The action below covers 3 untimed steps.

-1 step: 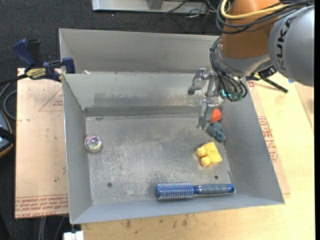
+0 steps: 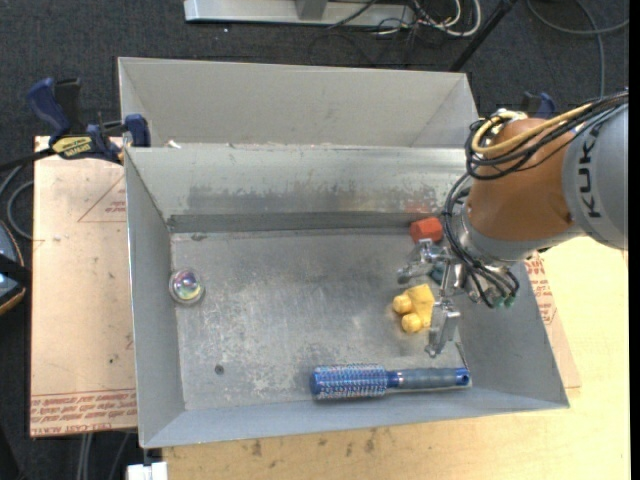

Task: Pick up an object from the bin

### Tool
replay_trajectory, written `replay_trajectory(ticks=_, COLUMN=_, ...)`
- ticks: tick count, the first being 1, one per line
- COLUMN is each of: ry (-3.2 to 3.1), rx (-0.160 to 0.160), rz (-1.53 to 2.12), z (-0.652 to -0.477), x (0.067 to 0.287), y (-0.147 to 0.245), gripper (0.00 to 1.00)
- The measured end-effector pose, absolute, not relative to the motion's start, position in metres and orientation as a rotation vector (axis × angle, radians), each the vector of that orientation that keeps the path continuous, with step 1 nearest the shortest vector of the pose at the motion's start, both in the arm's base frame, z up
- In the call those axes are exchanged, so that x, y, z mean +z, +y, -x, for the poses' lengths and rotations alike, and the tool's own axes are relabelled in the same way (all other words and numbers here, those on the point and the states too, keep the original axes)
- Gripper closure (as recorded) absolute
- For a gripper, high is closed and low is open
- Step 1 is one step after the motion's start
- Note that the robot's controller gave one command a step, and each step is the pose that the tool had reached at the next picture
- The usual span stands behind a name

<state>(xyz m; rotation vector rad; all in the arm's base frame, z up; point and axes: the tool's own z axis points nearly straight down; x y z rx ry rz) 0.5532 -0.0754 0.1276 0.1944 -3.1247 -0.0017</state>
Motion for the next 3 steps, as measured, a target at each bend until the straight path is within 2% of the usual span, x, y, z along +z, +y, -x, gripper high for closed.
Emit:
replay_trajectory(ticks=1, ry=-3.149, rx=-0.002, rz=-0.181, z=-0.557, x=0.070, y=-0.085, gripper=0.00)
replay_trajectory(ticks=2, ry=-3.156, rx=0.002, rz=-0.186, z=-0.560, x=0.075, y=-0.085, gripper=1.00)
replay_trajectory(ticks=3, ry=-3.138, rx=0.007, rz=-0.314, z=-0.563, x=0.224, y=-0.137, gripper=1.00)
